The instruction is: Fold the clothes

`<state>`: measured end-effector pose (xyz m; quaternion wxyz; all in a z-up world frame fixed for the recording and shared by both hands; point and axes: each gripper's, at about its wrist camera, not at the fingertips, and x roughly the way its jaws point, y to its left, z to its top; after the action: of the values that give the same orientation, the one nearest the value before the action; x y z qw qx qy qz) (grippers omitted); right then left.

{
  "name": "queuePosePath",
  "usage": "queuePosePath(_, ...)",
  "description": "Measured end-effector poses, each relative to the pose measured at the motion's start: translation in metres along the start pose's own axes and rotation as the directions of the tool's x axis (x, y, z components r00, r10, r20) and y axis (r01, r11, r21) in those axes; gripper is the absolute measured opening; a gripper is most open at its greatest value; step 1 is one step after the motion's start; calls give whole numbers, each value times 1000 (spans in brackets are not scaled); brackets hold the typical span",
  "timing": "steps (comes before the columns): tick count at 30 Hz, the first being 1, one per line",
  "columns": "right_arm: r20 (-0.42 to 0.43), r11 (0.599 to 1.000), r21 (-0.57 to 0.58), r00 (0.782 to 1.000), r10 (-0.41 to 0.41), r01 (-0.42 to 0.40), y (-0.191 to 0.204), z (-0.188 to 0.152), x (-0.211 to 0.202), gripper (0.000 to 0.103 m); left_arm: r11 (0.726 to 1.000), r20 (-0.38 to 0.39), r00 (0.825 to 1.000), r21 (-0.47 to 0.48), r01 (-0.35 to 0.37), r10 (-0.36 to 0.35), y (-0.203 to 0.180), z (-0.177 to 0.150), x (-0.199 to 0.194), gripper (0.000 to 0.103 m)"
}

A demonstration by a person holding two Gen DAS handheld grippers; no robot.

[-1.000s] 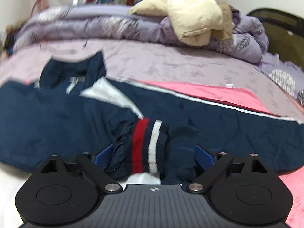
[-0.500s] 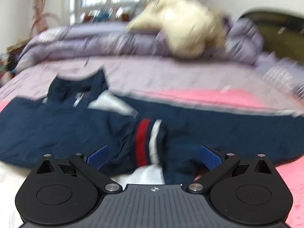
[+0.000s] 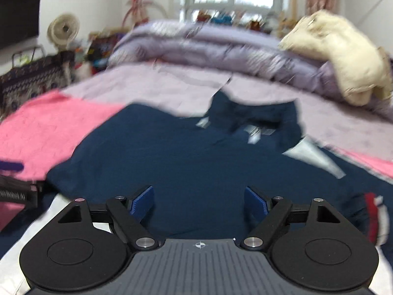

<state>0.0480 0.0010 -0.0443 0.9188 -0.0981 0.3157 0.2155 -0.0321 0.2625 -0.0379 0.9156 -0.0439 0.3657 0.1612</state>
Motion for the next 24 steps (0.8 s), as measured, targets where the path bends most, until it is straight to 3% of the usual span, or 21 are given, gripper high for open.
queuePosePath(3, -39, 998, -34, 998, 53, -55, 30, 4, 16, 89, 997, 10, 1000, 76, 10, -11, 5, 0, -16, 103)
queuePosePath(6, -47, 996, -37, 996, 82, -84, 28, 7, 13, 97, 992, 41, 999, 124, -28, 23, 11, 0, -34, 103)
queuePosePath(10, -39, 991, -30, 991, 128, -129, 14, 9, 2, 97, 997, 82, 996, 70, -44, 38, 26, 3, -54, 103)
queuePosePath(13, 50, 982, 14, 981, 186, -187, -25, 0, -34, 98, 998, 77, 995, 6, -70, 69, 31, 6, -56, 103)
queuePosePath(15, 113, 986, 107, 987, 118, -131, -69, -10, -58, 101, 995, 73, 993, -33, -90, 93, 27, 9, -58, 103)
queuePosePath(18, 186, 961, 275, 982, -35, -18, -141, -27, -93, 102, 1000, 121, 993, 11, -11, 10, -6, 16, -73, 103)
queuePosePath(20, 175, 892, 445, 969, -176, 82, -199, -41, -109, 102, 996, 139, 989, 77, 40, -51, -42, 21, -81, 103)
queuePosePath(24, 92, 646, 738, 919, -383, 196, -311, -82, -135, 101, 976, 105, 980, 156, 154, -172, -107, 26, -80, 103)
